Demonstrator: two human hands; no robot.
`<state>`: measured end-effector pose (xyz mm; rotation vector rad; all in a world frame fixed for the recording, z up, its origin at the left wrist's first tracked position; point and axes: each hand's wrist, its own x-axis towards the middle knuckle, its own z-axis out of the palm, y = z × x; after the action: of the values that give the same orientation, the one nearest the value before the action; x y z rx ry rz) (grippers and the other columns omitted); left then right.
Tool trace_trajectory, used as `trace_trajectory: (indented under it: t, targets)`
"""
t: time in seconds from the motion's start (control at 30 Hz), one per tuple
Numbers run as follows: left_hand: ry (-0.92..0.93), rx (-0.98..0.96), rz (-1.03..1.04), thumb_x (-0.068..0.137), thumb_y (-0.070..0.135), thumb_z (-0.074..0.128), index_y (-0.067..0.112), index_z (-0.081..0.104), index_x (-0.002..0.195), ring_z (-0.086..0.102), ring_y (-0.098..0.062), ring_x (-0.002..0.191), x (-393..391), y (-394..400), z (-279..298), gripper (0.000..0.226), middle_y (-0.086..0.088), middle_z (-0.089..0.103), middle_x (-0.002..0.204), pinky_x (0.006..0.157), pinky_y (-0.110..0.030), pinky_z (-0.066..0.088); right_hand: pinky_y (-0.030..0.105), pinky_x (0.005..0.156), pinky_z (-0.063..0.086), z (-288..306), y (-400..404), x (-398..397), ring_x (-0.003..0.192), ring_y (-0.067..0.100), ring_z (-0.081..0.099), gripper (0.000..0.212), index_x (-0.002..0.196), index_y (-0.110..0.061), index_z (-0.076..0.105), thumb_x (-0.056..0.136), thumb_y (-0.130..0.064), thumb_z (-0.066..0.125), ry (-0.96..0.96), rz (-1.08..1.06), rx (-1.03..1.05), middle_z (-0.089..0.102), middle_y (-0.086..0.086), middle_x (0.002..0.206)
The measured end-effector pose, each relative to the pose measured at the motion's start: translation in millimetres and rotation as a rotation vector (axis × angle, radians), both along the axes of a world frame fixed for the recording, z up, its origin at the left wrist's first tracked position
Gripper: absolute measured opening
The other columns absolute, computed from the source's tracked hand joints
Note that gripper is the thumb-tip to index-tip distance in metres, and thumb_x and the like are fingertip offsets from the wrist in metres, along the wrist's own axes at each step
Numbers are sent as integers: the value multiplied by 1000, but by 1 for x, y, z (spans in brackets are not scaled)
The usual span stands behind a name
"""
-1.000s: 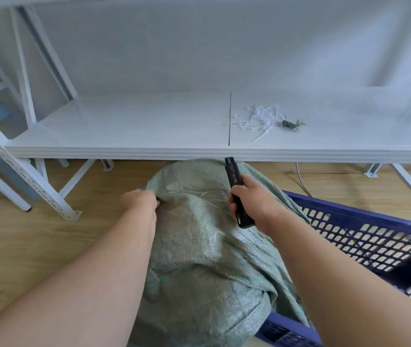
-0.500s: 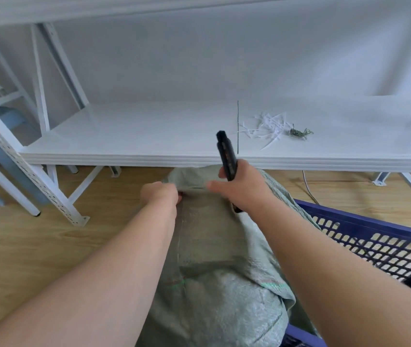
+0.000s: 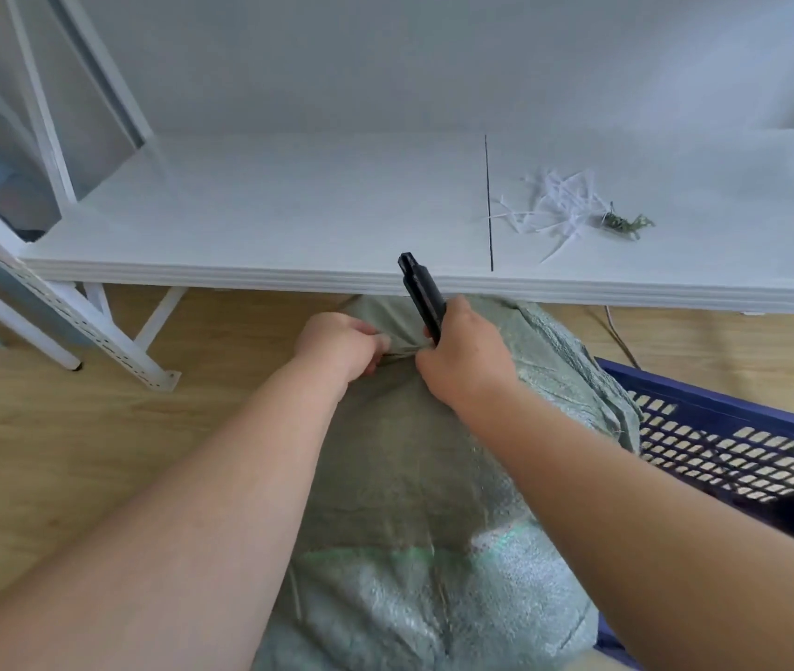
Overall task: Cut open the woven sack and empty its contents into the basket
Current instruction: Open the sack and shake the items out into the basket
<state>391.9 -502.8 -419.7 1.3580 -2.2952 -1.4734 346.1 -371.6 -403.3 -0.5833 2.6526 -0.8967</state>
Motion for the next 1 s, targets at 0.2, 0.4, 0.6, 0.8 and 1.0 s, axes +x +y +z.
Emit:
trace_trajectory:
  t: [0.2,0.4,0.6,0.8,1.0]
  targets:
    - [-396,-145,180,99,43,47,9,36,147,45,-36,133,58,-22,-16,59,-16,43,149,107,-43,37,46,78,54,26,27,5,90,35,61,26,112,-11,49,86,-3,48,-108,-31,106,61,10,98]
    - [-463,134,48,96,39,54,4,39,145,47,-34,133,109,29,-19,63,-17,47,147,110,-38,38,37,66,46,61,55,8,82,29,56,25,112,-11,48,89,-2,49,-192,-82,229,52,6,92]
    - [-534,-4,-33,88,30,71,12,47,134,58,-32,117,127,82,18,55,-11,61,126,91,-37,46,44,73,52,93,106,3,88,34,58,22,111,-9,47,90,-6,51,-218,-221,275,55,10,96]
    - [-632,-390,-154,78,34,78,20,44,136,27,-32,138,131,130,61,69,-9,27,148,108,-52,32,38,64,45,128,148,-12,75,25,52,17,108,-9,43,93,-11,52,-252,-224,355,47,4,82]
    - [-798,44,-58,90,31,68,2,34,143,55,-41,119,130,123,85,70,-21,53,136,88,-41,45,36,63,42,144,190,-19,82,27,52,23,116,-6,46,94,-10,51,-331,-232,379,46,4,83]
